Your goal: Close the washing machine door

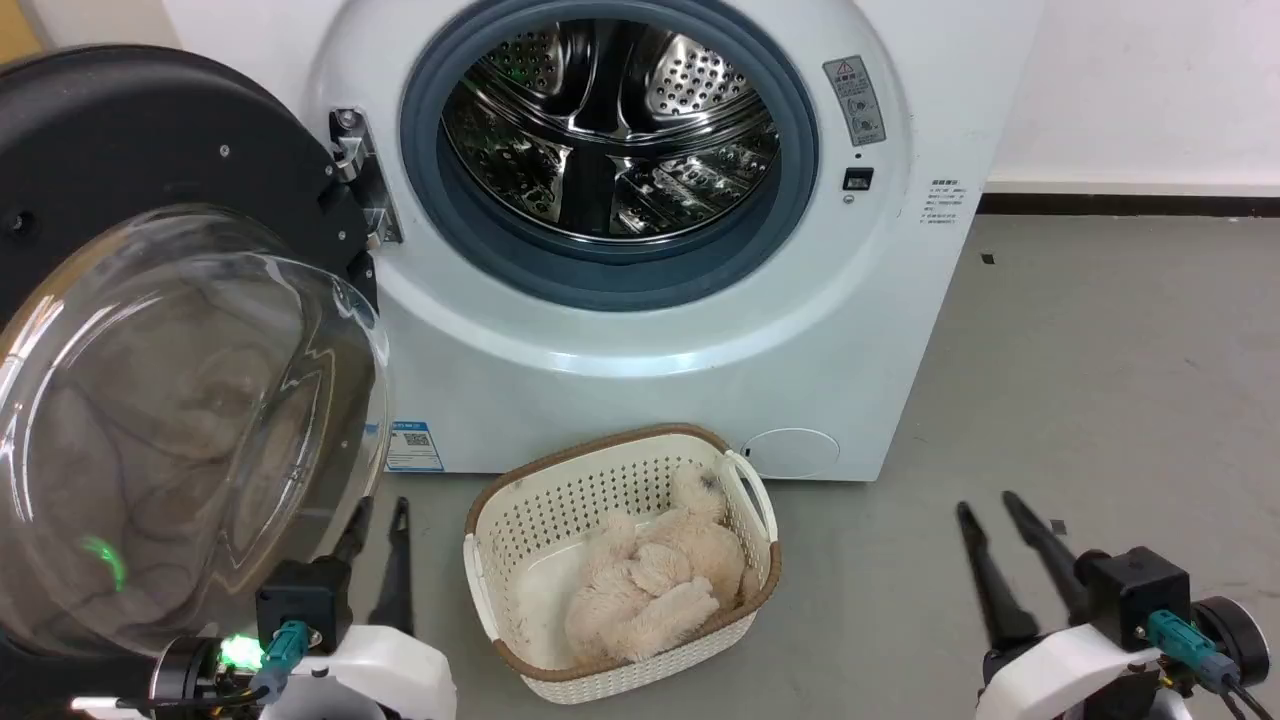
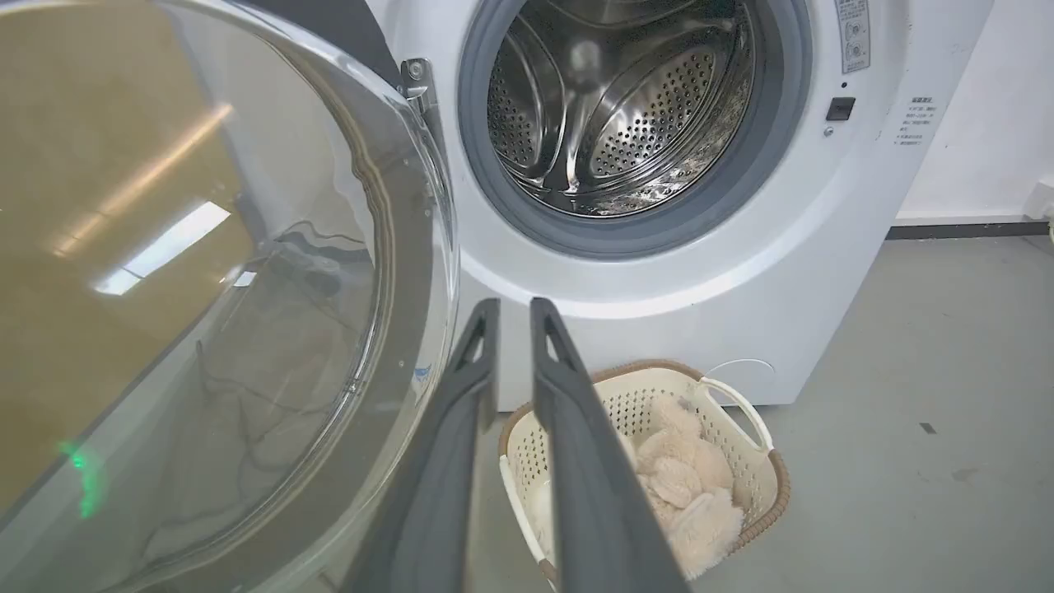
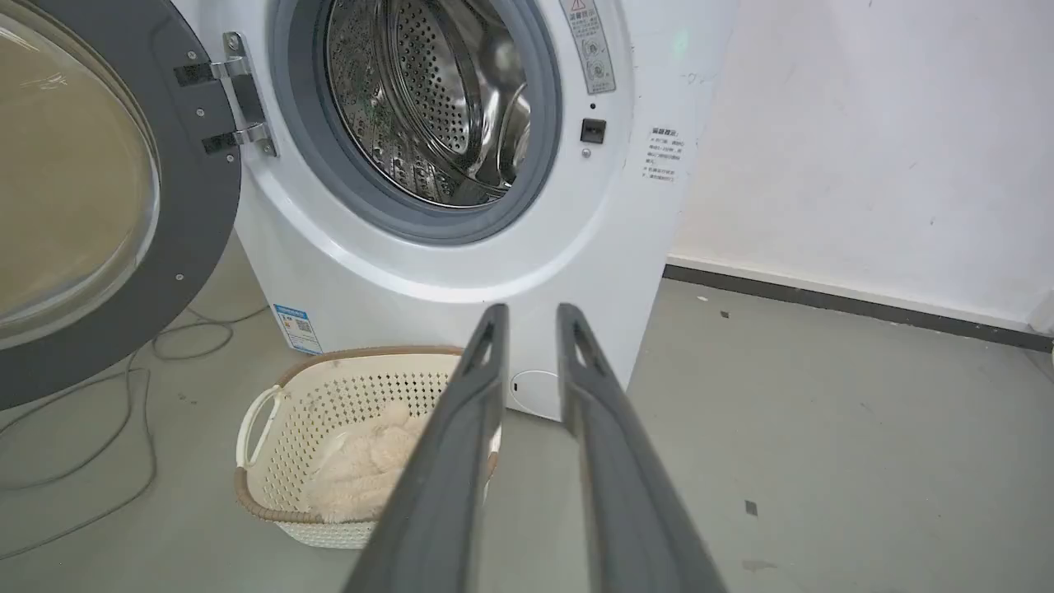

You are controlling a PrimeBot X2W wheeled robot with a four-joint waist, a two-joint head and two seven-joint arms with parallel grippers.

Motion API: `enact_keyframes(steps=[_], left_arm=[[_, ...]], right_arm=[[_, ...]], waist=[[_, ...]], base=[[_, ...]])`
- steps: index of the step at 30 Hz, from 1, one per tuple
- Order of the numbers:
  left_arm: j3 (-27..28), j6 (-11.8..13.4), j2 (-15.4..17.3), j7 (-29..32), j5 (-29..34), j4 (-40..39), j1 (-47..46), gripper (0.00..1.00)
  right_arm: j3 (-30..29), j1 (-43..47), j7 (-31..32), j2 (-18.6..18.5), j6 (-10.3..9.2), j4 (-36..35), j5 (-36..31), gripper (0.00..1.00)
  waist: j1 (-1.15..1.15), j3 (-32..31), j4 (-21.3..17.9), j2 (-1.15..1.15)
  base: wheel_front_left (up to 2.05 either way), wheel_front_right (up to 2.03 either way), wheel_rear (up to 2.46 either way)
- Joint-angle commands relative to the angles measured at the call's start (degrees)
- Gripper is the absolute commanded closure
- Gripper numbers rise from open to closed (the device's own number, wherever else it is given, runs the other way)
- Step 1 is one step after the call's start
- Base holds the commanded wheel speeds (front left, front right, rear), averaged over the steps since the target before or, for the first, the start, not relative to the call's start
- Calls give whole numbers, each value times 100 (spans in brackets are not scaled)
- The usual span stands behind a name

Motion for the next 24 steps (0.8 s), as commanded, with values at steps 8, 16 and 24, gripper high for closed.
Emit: enact_keyframes(steps=[8,16,24], left_arm=[[-22,27,0,-76,-45,11,8,0],[-41,64,0,-171,-110,17,22,0],[-41,100,-1,-267,-161,16,44,0]], right_arm=[[-10,-5,-75,0,0,21,77,0],[-4,-6,-171,1,0,28,163,0],[29,-9,-267,2,1,33,261,0]], waist=[[0,6,1,0],[0,15,42,0],[0,12,147,0]], base=[[0,0,0],[0,0,0],[0,0,0]])
